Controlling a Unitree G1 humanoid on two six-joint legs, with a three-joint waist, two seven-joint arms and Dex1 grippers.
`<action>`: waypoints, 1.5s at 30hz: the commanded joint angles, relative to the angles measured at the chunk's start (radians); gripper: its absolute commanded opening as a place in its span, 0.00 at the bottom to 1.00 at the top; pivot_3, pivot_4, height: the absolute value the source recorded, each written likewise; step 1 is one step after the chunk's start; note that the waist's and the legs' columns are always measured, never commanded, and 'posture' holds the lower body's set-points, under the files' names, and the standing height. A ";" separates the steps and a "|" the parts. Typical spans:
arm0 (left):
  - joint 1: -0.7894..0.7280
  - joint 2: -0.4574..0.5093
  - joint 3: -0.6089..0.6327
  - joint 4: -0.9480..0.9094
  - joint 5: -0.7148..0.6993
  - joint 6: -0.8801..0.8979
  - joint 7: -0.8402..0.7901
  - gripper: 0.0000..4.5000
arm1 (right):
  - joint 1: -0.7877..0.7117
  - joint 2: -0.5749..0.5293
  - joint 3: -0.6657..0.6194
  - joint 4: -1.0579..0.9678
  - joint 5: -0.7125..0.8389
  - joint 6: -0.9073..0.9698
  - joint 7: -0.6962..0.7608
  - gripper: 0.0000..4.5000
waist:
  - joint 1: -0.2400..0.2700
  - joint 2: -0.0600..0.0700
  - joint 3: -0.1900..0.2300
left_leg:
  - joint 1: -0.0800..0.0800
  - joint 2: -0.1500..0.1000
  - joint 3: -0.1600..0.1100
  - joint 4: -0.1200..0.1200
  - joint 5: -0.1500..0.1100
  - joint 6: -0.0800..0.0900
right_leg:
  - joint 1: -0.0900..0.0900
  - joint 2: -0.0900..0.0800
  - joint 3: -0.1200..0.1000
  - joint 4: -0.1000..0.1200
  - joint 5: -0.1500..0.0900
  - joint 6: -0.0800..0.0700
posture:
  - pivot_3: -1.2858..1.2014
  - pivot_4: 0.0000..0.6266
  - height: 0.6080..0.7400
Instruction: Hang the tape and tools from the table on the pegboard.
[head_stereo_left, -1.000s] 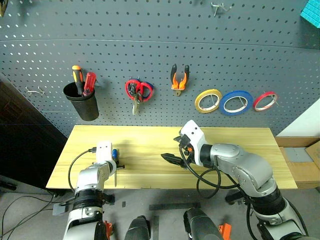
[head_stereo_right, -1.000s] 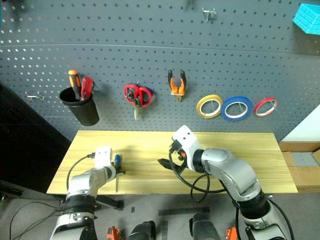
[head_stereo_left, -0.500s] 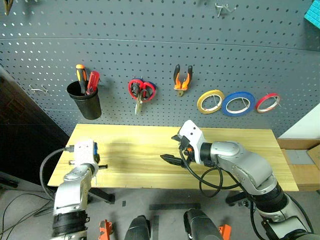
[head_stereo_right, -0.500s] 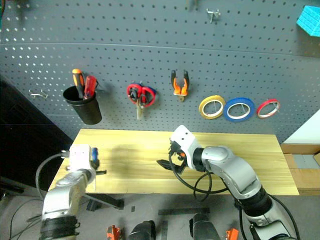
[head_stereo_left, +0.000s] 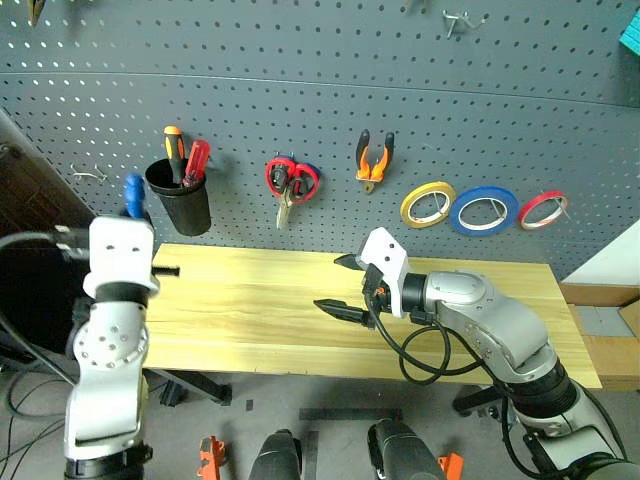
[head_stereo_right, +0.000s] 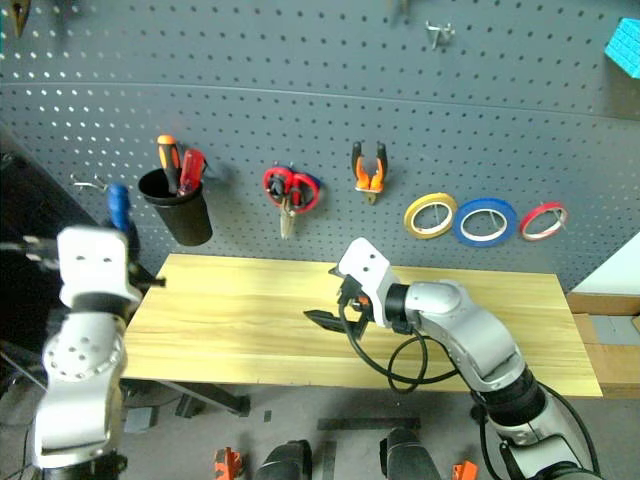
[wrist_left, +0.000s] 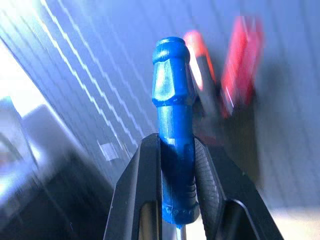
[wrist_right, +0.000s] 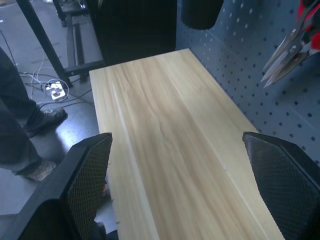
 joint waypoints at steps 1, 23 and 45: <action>-0.138 0.070 0.070 0.008 -0.003 -0.015 0.000 0.13 | -0.034 0.004 -0.038 -0.003 0.014 -0.035 0.017 1.00 | -0.001 0.000 0.000 | 0.000 0.000 0.000 0.000 0.000 0.000 | 0.000 0.000 0.000 0.000 0.000 0.000 | 0.49 0.21 1.00; -0.604 0.048 -0.075 0.816 -0.023 -0.474 0.002 0.13 | -0.090 0.077 -0.046 0.038 -0.018 -0.068 -0.033 1.00 | -0.007 0.000 0.000 | 0.000 0.000 -0.001 0.000 0.000 0.000 | -0.001 0.000 -0.001 0.003 0.003 -0.005 | 0.48 0.23 1.00; -0.386 -0.096 -0.060 0.448 -0.085 -0.119 0.067 0.89 | -0.069 0.084 -0.081 0.029 -0.021 -0.094 -0.064 1.00 | -0.011 -0.001 -0.001 | 0.000 0.000 -0.001 0.002 0.000 0.000 | 0.000 0.000 -0.001 0.006 0.004 -0.004 | 0.47 0.21 1.00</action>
